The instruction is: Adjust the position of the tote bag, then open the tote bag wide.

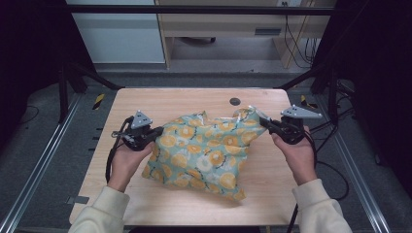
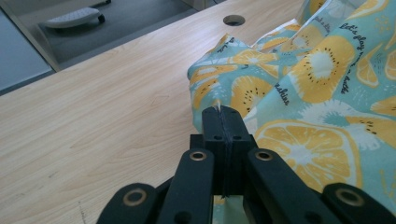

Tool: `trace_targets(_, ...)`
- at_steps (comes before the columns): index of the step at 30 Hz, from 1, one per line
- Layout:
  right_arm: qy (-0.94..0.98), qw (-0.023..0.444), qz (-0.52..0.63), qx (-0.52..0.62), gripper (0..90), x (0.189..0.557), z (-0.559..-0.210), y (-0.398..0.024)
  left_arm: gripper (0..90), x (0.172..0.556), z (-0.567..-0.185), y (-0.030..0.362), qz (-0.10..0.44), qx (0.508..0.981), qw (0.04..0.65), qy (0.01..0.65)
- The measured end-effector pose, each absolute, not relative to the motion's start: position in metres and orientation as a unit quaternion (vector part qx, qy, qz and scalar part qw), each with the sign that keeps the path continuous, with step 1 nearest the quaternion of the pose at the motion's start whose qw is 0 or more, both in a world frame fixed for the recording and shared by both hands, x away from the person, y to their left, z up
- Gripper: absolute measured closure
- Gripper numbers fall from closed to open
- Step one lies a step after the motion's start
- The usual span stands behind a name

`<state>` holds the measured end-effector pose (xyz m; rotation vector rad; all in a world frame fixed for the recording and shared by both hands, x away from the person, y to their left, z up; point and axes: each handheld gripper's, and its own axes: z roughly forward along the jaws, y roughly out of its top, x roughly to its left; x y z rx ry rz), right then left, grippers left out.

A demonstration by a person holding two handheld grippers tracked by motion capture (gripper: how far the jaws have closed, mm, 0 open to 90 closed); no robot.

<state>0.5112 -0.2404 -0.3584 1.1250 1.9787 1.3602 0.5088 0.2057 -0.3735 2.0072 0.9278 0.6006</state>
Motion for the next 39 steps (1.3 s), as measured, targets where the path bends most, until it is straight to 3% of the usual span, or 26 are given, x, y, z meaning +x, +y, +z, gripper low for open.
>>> trace_targets(19,0.723,0.245,0.527,0.374,88.9,0.48,-0.343,-0.236,90.0,0.474,-0.371,0.222,0.259,0.783,0.45,0.343)
trace_targets(39,0.717,0.239,0.544,0.364,88.9,0.457,-0.35,-0.236,90.0,0.452,-0.38,0.229,0.255,0.766,0.478,0.347)
